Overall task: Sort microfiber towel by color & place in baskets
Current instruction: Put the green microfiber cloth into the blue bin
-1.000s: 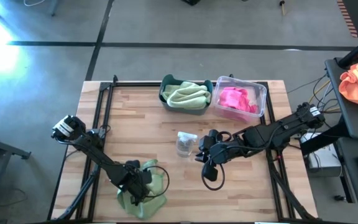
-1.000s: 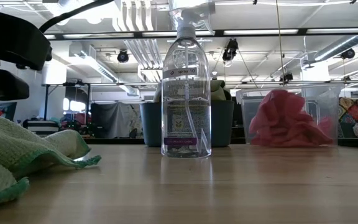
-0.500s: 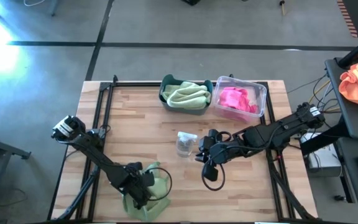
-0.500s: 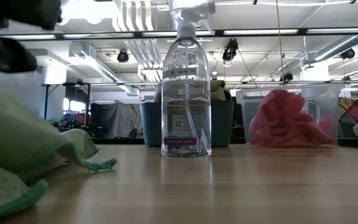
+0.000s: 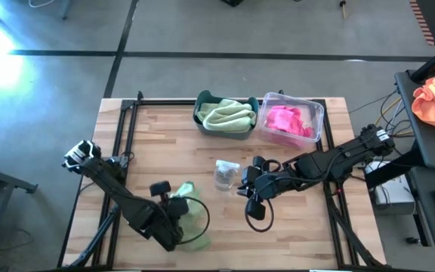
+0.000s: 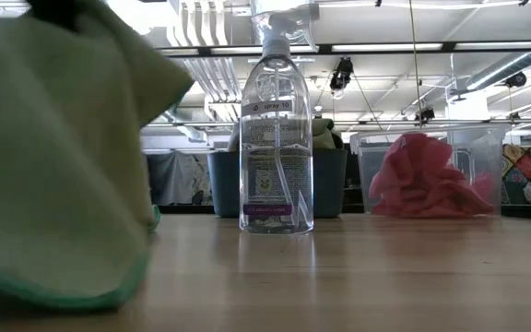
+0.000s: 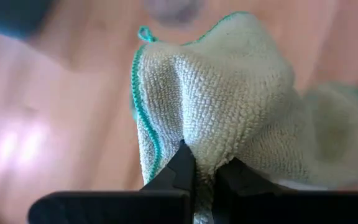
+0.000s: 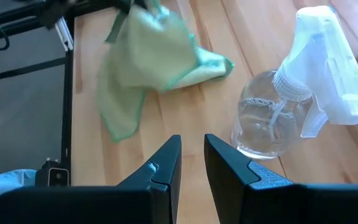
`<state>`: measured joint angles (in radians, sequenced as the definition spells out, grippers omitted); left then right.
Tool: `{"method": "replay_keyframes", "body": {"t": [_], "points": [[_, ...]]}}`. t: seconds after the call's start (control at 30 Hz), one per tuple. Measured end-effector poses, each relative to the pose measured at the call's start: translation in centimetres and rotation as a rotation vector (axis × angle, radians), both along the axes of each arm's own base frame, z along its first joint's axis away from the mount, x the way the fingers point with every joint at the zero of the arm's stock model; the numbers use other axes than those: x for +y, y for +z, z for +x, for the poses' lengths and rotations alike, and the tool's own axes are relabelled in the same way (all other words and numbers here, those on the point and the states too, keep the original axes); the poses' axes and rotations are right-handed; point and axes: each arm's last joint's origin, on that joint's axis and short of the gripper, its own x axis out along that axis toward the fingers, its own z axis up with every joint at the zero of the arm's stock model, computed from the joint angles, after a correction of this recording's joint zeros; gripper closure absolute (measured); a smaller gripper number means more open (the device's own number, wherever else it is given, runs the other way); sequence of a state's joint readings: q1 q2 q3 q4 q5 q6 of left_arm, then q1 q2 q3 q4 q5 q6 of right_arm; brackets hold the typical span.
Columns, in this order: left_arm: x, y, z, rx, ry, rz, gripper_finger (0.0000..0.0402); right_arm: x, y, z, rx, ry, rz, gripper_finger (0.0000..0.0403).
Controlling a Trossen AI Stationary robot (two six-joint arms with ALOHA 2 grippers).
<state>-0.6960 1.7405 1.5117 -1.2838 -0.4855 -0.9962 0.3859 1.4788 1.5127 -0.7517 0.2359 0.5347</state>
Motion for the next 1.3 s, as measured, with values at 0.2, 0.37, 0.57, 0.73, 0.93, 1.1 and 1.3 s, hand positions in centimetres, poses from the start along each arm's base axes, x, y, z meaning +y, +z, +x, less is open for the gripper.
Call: {"method": "replay_keyframes", "body": {"t": [0.2,0.37,0.57,0.73,0.93,1.1,1.3], "points": [[1.0,3.6,0.1,-0.108,0.064,0.131,0.0401,0.0,0.2,-0.1,-0.006,0.017,-0.016,0.0339],[2.1,5.2,0.6,-0.194,0.108,0.223,0.0402,-0.4,1.2,-0.9,-0.039,0.031,-0.021,0.0339],[4.2,6.4,1.9,-0.273,0.183,0.304,0.0401,-1.1,3.2,-2.5,-0.114,0.023,-0.050,0.0339],[6.5,7.6,2.8,-0.296,0.216,0.421,0.0401,-1.9,4.9,-4.0,-0.188,0.003,-0.103,0.0339],[9.5,9.9,3.6,-0.365,0.267,0.614,0.0401,-2.8,6.5,-5.3,-0.275,-0.059,-0.160,0.0339],[12.4,12.8,4.1,-0.425,0.334,0.825,0.0396,-3.4,7.3,-6.2,-0.310,-0.101,-0.237,0.0339],[16.6,16.6,3.9,-0.358,0.421,0.956,0.0394,-4.0,7.8,-6.8,-0.334,-0.204,-0.349,0.0339]]}}
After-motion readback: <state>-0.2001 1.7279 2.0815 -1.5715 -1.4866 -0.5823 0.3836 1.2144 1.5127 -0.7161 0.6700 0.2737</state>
